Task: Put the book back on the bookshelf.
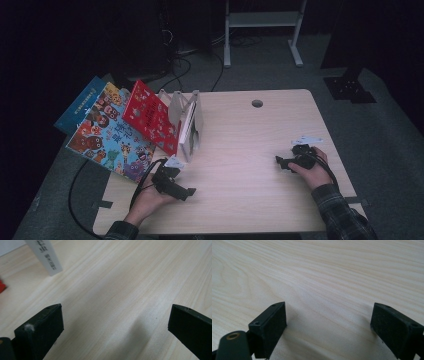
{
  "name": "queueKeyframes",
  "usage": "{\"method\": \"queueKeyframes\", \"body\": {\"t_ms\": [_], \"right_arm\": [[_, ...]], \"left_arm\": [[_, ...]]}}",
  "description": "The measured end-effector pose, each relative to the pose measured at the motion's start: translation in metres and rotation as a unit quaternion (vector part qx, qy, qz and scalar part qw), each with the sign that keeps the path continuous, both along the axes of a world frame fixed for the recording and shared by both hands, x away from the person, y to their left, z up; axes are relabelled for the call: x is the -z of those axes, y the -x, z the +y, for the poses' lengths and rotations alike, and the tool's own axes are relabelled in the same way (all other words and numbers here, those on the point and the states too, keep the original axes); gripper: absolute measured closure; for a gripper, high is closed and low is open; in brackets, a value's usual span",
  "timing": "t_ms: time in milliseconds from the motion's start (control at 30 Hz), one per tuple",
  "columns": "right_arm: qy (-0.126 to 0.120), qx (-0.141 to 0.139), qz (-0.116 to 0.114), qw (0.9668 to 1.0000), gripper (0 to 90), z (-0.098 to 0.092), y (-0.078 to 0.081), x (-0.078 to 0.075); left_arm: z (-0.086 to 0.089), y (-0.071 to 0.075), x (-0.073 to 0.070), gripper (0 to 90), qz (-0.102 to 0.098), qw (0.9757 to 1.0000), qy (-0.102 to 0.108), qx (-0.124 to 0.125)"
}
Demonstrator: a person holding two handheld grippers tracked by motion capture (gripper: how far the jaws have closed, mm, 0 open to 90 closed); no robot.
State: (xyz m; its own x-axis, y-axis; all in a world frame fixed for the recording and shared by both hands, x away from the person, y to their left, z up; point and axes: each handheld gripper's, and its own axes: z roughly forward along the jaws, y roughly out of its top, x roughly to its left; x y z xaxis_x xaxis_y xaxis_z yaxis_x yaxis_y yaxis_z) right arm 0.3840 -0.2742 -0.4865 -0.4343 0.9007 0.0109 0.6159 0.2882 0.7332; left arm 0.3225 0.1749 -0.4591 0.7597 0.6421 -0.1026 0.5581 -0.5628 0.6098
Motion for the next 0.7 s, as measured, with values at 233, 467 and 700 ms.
{"method": "queueKeyframes", "body": {"t_ms": [233,467,700], "right_arm": [[0.0,0.0,0.0,1.0,12.2,0.0,0.0,0.0],[0.0,0.001,0.0,1.0,12.2,0.0,0.0,0.0],[0.0,0.001,0.001,1.0,12.2,0.0,0.0,0.0]], "left_arm": [[-0.008,0.005,0.014,0.0,-0.032,0.9983,-0.032,0.036],[-0.002,0.011,0.025,0.0,-0.084,0.9944,0.015,0.062],[-0.002,0.011,0.026,0.0,-0.086,0.9941,0.02,0.062]]}}
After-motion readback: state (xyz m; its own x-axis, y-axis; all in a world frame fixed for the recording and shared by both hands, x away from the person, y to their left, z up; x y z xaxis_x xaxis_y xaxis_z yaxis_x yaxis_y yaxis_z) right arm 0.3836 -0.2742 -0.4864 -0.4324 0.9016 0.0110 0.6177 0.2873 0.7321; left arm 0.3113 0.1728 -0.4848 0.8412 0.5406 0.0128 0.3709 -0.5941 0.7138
